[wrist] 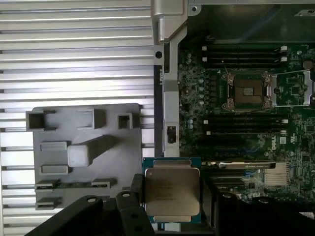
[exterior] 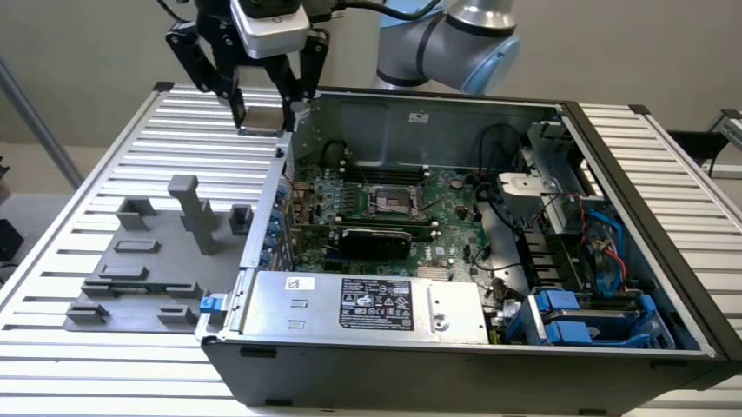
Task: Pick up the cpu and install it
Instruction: 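Pick up the cpu and move it towards the insertion slot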
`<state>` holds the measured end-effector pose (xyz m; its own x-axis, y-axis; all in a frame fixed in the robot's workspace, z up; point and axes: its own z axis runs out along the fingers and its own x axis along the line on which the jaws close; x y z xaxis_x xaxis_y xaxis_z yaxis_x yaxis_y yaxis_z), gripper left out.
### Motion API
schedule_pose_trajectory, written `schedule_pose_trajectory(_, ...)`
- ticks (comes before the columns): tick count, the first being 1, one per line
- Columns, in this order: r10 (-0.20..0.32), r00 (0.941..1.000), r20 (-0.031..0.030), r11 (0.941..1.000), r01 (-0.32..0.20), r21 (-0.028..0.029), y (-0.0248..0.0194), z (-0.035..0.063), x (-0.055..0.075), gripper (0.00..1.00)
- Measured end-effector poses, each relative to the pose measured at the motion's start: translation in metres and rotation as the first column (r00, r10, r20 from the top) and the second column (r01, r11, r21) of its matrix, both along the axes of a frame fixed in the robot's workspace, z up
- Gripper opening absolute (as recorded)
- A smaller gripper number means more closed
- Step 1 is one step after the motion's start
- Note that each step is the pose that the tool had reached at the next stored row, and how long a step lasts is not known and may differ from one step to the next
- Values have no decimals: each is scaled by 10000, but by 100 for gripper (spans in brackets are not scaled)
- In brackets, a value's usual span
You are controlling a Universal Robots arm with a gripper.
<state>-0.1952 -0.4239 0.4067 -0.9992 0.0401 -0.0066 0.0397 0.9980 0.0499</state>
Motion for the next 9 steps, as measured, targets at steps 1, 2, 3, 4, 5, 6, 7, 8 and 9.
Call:
schedule_pose_trajectory(1, 1, 10000, 0, 10000, -1, 0, 15, 0, 43, 55)
schedule_pose_trajectory(2, 1, 10000, 0, 10000, -1, -1, 32, -1, 85, 55)
schedule_pose_trajectory(3, 0, 10000, 0, 10000, 0, 0, 49, -2, 127, 55)
schedule_pose_trajectory(4, 0, 10000, 0, 10000, 0, 0, 67, -4, 169, 55)
schedule_pose_trajectory(5, 0, 10000, 0, 10000, 0, 1, 86, -7, 211, 55)
schedule_pose_trajectory(6, 0, 10000, -1, 10000, 0, -1, 107, -10, 252, 55)
schedule_pose_trajectory(7, 0, 10000, -1, 10000, 0, -1, 130, -15, 293, 55)
schedule_pose_trajectory(8, 0, 10000, 1, 10000, 0, 0, 157, -23, 334, 55)
schedule_pose_trajectory(9, 0, 10000, 0, 10000, 0, -4, 186, -34, 373, 55)
